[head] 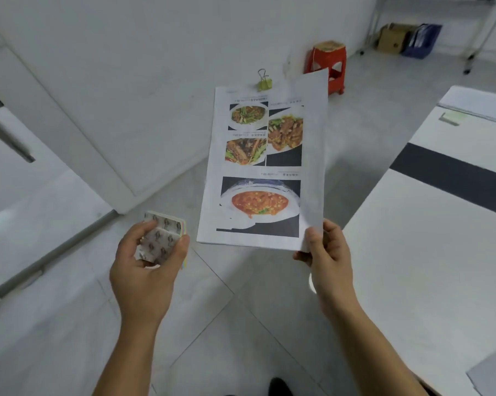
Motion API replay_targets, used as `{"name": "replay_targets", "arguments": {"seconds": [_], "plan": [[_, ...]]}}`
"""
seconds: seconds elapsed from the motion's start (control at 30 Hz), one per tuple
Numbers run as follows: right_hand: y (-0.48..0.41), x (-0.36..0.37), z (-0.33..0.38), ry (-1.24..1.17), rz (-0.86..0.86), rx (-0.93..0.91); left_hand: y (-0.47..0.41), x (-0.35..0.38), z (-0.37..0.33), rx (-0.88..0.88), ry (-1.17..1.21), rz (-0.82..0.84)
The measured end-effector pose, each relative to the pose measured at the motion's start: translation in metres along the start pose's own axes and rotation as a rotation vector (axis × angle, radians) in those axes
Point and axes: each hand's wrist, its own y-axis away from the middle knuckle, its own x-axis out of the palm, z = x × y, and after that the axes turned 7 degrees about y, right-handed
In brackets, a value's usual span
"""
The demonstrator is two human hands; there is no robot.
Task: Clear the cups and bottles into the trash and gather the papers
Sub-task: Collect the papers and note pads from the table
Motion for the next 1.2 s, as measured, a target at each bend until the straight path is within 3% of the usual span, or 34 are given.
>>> {"name": "replay_targets", "arguments": {"seconds": [0.2,0.47,0.8,1.2], "plan": [[-0.156,0.081,0.0,0.105,-0.053,-0.01,-0.159,0.093,0.065,-0.017,0.026,0.083],[-0.33,0.137,0.021,0.153,-0.349,-0.036,-0.352,0.273,0.116,-0.019,0.137,0.356],[-0.484,0.048,0.033,0.02,-0.862,-0.055,-0.42,0.586,0.105,0.085,0.198,0.916],[-0.736,-0.098,0.078,-0.135,-1.025,0.043,-0.455,0.904,0.06,0.121,0.265,1.058]]}}
